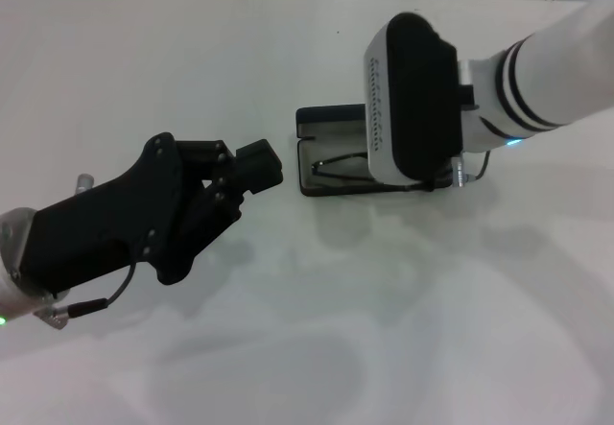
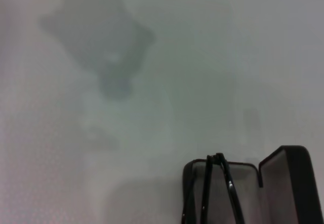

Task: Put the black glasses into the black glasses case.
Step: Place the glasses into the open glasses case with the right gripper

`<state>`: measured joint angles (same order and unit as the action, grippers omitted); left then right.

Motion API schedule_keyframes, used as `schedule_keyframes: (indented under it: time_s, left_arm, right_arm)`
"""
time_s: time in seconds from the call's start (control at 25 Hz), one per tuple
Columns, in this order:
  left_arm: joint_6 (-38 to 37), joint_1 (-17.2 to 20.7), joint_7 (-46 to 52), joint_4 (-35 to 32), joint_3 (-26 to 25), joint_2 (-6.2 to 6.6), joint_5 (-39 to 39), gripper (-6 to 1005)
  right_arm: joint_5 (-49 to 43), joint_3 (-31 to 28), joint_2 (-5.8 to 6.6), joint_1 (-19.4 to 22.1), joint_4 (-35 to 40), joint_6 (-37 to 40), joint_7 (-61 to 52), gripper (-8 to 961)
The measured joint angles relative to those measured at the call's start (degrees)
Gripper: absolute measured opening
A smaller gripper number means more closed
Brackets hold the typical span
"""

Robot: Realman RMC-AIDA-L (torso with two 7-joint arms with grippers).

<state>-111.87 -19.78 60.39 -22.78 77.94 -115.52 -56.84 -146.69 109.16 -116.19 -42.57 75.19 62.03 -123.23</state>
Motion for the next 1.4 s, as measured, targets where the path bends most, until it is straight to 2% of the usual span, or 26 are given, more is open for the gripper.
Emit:
schedule_keyframes:
  time_s: [0.48, 0.8, 1.4]
  left_arm:
    - [0.0, -0.6, 0.0, 0.0, -0.1, 0.01, 0.0, 51]
    - [0.0, 0.0, 0.0, 0.0, -0.1, -0.42, 0.0, 51]
    - [0.0, -0.1, 0.0, 0.7, -0.1, -0.5, 0.0, 52]
  right_arm:
    - [-2.9, 3.4, 0.0, 0.5, -1.7, -5.9, -0.2, 100]
    - [-4.1, 5.1, 0.0, 0.6, -2.7, -8.7, -0.2, 101]
    - [-4.5, 5.3, 0.0, 0.6, -4.3, -10.4, -0.3, 102]
